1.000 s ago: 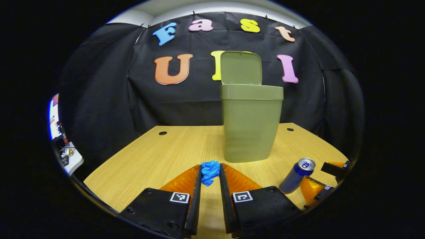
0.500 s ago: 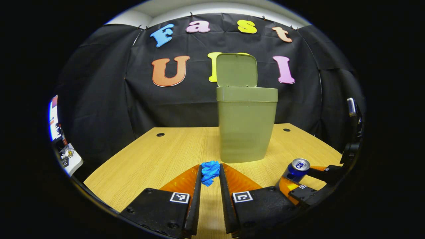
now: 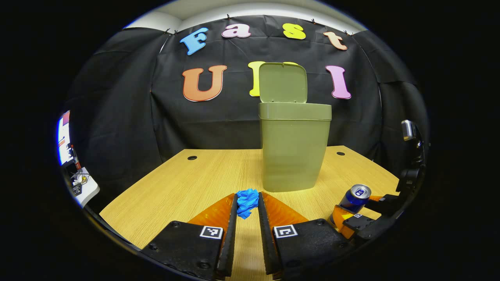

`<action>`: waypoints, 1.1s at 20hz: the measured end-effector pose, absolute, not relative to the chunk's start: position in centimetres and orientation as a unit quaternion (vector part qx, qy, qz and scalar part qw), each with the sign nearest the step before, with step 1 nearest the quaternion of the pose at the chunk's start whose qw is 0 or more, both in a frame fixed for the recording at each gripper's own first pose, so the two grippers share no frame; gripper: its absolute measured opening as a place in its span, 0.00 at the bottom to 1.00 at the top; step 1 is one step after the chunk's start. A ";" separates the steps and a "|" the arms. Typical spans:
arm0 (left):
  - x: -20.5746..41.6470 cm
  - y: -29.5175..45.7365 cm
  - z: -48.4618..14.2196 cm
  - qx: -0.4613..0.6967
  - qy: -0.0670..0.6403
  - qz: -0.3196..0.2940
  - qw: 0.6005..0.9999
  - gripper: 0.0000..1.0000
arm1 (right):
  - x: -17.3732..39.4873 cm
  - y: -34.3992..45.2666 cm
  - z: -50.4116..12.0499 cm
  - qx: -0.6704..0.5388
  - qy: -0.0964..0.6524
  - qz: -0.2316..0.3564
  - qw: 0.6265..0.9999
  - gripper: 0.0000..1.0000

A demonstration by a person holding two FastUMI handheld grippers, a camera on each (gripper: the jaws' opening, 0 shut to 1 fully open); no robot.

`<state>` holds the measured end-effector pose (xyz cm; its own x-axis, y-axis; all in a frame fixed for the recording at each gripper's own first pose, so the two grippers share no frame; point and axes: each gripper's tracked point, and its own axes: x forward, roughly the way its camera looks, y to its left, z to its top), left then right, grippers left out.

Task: Press the lid of the desktop garbage bin to open it, pick up the crumpled paper on the desktop and throw it into the bin, then pick up the pop can on the desktop and drop it into the bin, and finally close the garbage bin lid.

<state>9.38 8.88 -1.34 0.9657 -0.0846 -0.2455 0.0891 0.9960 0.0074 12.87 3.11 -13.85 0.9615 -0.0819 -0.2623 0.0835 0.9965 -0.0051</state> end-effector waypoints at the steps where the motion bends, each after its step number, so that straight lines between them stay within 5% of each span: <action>1: 9.2 8.9 -1.3 0.008 0.124 -0.044 0.991 0.33 | 12.4 3.1 -13.1 0.002 0.125 -0.040 0.991 0.81; 14: 6.8 7.4 1.7 -0.009 0.092 -0.051 0.994 0.33 | 3.7 1.0 -0.4 0.012 0.030 -0.009 0.999 0.80; 22: 4.1 5.2 3.9 0.002 0.068 -0.074 0.995 0.33 | 1.4 -0.4 -0.2 0.018 0.015 0.007 1.000 0.81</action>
